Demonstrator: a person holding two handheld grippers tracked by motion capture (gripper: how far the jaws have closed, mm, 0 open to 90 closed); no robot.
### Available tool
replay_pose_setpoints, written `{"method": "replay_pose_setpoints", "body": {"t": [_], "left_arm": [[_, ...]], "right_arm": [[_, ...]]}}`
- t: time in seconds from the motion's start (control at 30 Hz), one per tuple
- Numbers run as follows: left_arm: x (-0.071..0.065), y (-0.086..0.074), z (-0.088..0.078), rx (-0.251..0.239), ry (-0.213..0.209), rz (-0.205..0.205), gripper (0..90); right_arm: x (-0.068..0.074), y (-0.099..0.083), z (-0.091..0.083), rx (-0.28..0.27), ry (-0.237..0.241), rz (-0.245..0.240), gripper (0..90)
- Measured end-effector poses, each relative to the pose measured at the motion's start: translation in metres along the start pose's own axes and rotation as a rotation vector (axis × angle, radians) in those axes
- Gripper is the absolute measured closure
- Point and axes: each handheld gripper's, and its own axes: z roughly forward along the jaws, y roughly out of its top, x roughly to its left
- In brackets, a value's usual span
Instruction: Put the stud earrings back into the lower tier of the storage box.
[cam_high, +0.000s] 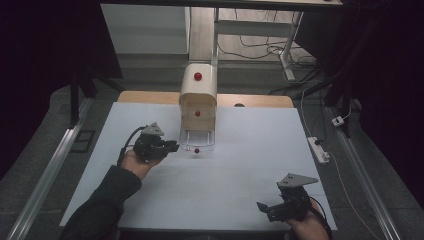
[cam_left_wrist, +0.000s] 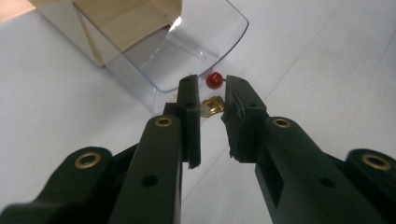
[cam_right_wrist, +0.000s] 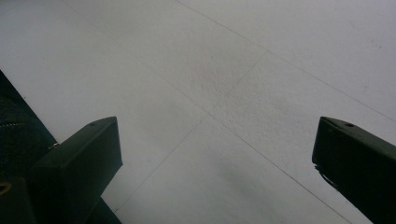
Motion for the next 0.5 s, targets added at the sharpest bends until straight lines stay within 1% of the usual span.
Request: {"method": "replay_pose_setpoints", "body": {"t": [0.17, 0.33, 0.5], "left_arm": [[0.000, 0.008, 0.010, 0.000, 0.007, 0.011, 75.8], [0.001, 0.012, 0.020, 0.008, 0.028, 0.029, 75.8], [0.005, 0.015, 0.028, 0.008, 0.039, 0.018, 75.7]], "right_arm": [[0.000, 0.000, 0.000, 0.000, -0.001, -0.002, 1.2], [0.000, 0.000, 0.000, 0.002, -0.002, -0.003, 1.3], [0.000, 0.000, 0.000, 0.003, -0.002, -0.004, 1.3]]}}
